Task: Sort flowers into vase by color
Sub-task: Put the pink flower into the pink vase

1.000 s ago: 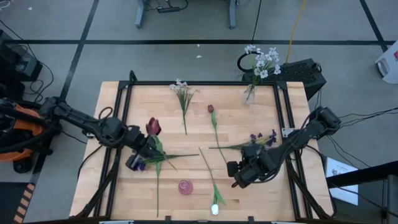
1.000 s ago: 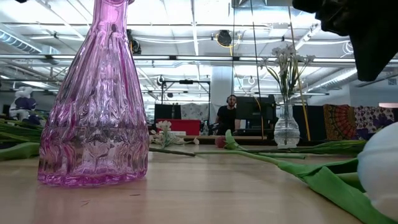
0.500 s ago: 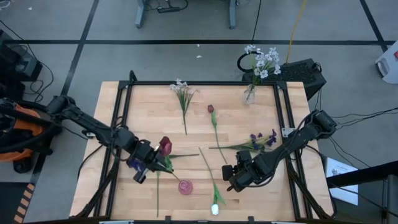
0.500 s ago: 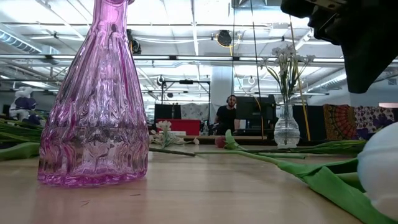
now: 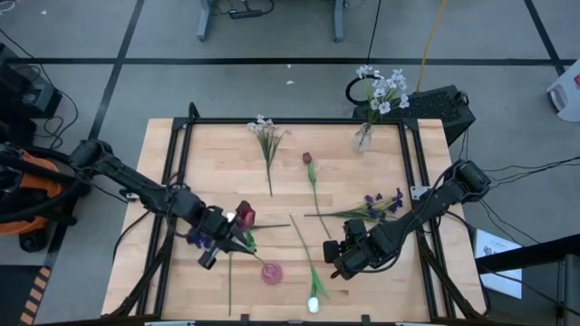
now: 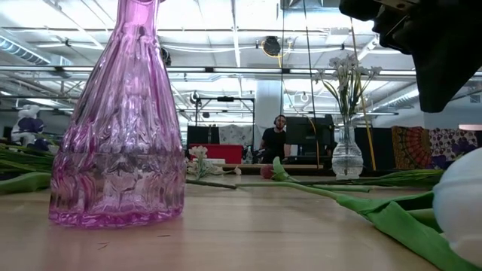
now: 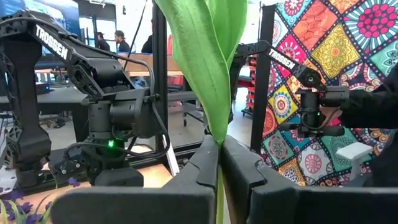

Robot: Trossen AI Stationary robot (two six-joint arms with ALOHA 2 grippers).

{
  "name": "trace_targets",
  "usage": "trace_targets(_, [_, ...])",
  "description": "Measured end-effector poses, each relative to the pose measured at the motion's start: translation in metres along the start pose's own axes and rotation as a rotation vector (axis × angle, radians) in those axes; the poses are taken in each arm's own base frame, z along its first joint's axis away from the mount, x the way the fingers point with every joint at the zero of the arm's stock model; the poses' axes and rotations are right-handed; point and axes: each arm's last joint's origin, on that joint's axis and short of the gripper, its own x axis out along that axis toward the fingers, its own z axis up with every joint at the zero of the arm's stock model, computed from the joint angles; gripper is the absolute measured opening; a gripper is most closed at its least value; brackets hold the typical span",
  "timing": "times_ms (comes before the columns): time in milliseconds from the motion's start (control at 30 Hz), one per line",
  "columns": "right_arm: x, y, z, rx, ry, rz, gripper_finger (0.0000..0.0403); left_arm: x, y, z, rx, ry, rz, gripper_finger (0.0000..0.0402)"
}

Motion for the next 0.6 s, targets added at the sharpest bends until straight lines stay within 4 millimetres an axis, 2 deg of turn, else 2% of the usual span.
trace_targets(133, [0.000,0.000,0.000,0.000,0.000,0.001,0.0000,0.004,0.001,-0.014,-0.012,0.079,0.005,0.0032])
trace_targets(600, [0.000,0.001,0.000,-0.001,-0.006,0.008,0.0000,0.007,0.002,-0.031,-0.030,0.207,0.031,0.0038])
